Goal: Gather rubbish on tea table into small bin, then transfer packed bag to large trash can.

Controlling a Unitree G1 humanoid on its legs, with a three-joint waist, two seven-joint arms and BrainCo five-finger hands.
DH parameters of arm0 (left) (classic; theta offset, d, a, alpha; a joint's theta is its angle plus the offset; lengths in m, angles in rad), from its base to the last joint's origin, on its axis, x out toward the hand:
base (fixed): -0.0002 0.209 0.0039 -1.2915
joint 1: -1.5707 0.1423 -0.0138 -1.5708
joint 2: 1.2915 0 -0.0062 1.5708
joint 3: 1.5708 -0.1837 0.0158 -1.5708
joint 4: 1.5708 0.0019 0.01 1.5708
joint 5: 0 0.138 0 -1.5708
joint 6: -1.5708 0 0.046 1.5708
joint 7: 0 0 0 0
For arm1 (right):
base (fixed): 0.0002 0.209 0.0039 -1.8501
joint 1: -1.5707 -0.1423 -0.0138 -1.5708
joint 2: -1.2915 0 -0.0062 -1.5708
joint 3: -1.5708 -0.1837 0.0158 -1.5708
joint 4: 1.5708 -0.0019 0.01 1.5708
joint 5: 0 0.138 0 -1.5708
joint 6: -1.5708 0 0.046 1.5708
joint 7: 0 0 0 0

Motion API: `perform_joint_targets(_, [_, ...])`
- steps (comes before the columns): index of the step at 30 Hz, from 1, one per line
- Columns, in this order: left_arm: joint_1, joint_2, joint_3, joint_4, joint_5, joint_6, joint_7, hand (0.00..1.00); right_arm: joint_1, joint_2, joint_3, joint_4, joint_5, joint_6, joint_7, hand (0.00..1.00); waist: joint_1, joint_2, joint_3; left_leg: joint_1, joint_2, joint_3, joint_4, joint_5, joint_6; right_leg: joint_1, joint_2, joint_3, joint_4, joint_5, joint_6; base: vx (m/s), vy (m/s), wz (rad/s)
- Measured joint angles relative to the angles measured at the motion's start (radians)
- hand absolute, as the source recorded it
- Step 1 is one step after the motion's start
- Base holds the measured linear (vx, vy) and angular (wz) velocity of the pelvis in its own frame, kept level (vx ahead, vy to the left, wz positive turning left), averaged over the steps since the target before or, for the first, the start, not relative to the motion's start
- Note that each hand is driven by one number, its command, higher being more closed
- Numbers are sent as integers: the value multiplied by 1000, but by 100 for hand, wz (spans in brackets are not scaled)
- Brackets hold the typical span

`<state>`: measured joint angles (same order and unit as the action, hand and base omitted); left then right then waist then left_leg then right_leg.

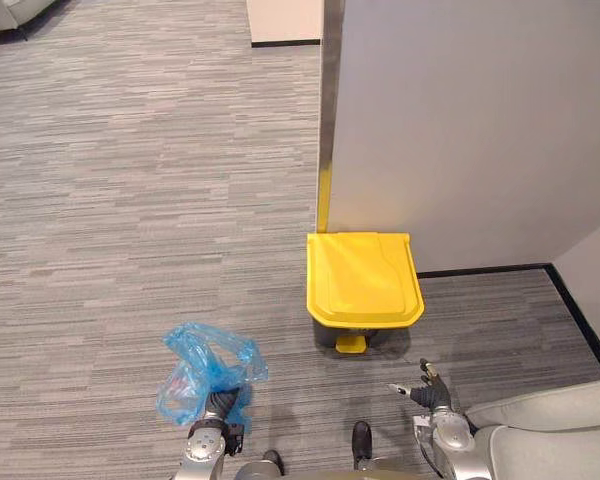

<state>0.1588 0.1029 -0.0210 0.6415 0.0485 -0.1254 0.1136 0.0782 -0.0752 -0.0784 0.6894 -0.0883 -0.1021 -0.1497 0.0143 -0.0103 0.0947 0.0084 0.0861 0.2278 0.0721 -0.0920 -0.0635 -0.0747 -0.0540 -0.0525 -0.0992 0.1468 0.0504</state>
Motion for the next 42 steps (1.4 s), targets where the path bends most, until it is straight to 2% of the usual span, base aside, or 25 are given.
perform_joint_targets(2, [-1,-2,14,-2,0,0,-1,100,-14,-1,0,0,0,0,0,0,0,-9,1,-26,1,7,23,-22,-3,-31,1,16,18,-13,7,-65,-5,-31])
perform_joint_targets(4, [1,-4,15,-6,-1,0,-2,100,-32,-5,0,-1,0,0,-1,0,3,-12,4,-70,4,-2,93,-67,5,-115,3,48,149,-72,19,-54,38,-43])
perform_joint_targets(6, [-1,-9,11,-25,0,1,-4,100,-17,-5,-4,-9,1,1,-2,0,-5,-22,27,-72,16,-5,189,-132,19,-177,-11,48,370,-173,31,-3,56,-8])
perform_joint_targets(8, [-1,-16,6,-66,0,2,-4,100,4,3,-12,-24,1,4,-2,0,-8,-29,47,-51,19,-27,232,-174,38,-221,-32,17,567,-207,63,36,34,24])
perform_joint_targets(9, [-4,-12,1,-93,0,2,-3,100,26,24,-27,-66,1,5,-2,0,-21,-29,70,-19,19,-42,252,-191,47,-286,-41,-17,713,-250,59,103,25,29])
perform_joint_targets(10, [-6,-12,-2,-100,0,2,-2,100,34,35,-30,-88,3,5,-2,0,-21,-36,73,-6,21,-48,268,-207,46,-301,-41,-32,718,-277,34,135,12,24])
perform_joint_targets(12, [-28,8,-17,-100,0,8,-1,100,40,40,-32,-122,6,2,-3,0,-26,-41,79,12,35,-68,311,-253,39,-322,-33,-61,614,-278,36,173,-56,26])
perform_joint_targets(14, [-66,15,-20,-99,0,9,0,100,38,38,-48,-124,10,3,-5,0,-28,-53,93,34,36,-94,327,-287,21,-336,-34,-90,396,-194,52,316,-177,50])
perform_joint_targets(15, [-86,15,-19,-99,0,8,1,100,39,35,-52,-124,12,7,-6,0,-28,-63,104,44,30,-107,344,-313,6,-324,-38,-92,305,-174,58,400,-254,61])
perform_joint_targets(16, [-105,3,-17,-87,0,10,2,100,32,16,-60,-123,12,19,-6,0,-27,-47,117,74,50,-141,366,-356,-6,-317,-33,-99,351,-122,33,366,-210,49])
perform_joint_targets(17, [-108,-11,-18,-87,0,11,3,100,29,6,-71,-128,12,23,-6,0,-27,-14,127,87,67,-144,360,-365,3,-318,-18,-113,389,-154,41,391,-159,40])
perform_joint_targets(18, [-113,-21,-20,-92,0,8,2,100,29,4,-86,-152,13,27,-9,0,-25,11,133,100,81,-148,338,-358,17,-343,-14,-116,468,-205,41,371,-133,37])
perform_joint_targets(19, [-122,-19,-19,-92,0,8,2,100,36,14,-104,-197,18,33,-8,0,-25,6,137,111,76,-153,331,-329,-7,-389,-31,-105,593,-266,17,424,-193,47])
perform_joint_targets(21, [-118,-20,-20,-93,2,8,1,100,62,19,-121,-237,19,35,-7,0,-30,6,137,146,80,-171,341,-328,-8,-399,-53,-117,717,-335,0,354,-196,44])
perform_joint_targets(22, [-120,-20,-19,-102,2,7,0,100,78,20,-127,-244,22,35,-3,0,-30,10,129,160,103,-188,360,-328,-8,-398,-54,-141,795,-407,-18,290,-157,37])
perform_joint_targets(24, [-123,-20,-18,-105,1,4,0,100,72,28,-135,-241,32,40,-1,0,-27,25,119,158,145,-195,364,-321,-24,-398,-27,-171,813,-441,-36,323,-199,16])
perform_joint_targets(25, [-125,-18,-18,-104,-1,4,0,100,62,32,-135,-238,39,40,0,0,-29,25,118,154,156,-196,362,-309,-45,-398,-18,-178,812,-446,-43,323,-226,8])
perform_joint_targets(26, [-137,-21,-17,-101,-11,5,0,100,41,32,-141,-225,42,40,-1,0,-33,25,118,139,175,-200,354,-280,-94,-402,-9,-195,808,-451,-54,279,-208,13])
perform_joint_targets(27, [-143,-27,-20,-101,-13,5,-2,100,20,30,-152,-206,49,40,-1,0,-39,25,118,138,183,-198,334,-264,-108,-405,-3,-199,803,-452,-56,250,-193,13])
perform_joint_targets(30, [-157,-31,-17,-96,-19,5,-2,100,-17,30,-154,-181,61,38,-1,0,-54,24,117,127,195,-197,304,-254,-109,-427,4,-198,797,-448,-62,130,-114,0])
perform_joint_targets(32, [-150,-29,-15,-95,-20,4,-2,100,-15,36,-146,-144,61,37,0,0,-51,22,104,108,195,-196,291,-254,-109,-450,6,-196,789,-438,-77,-17,-53,0])
perform_joint_targets(35, [-124,-25,-9,-91,-20,4,-2,100,-13,48,-110,-102,61,40,3,0,-46,24,84,85,206,-187,264,-254,-109,-477,18,-199,768,-415,-72,-51,-60,5])
perform_joint_targets(42, [-105,-20,-12,-90,-20,5,-2,100,-81,17,64,-85,57,39,25,0,-29,33,60,21,231,-200,159,-256,-109,-550,20,-248,750,-406,-59,-118,-120,28])
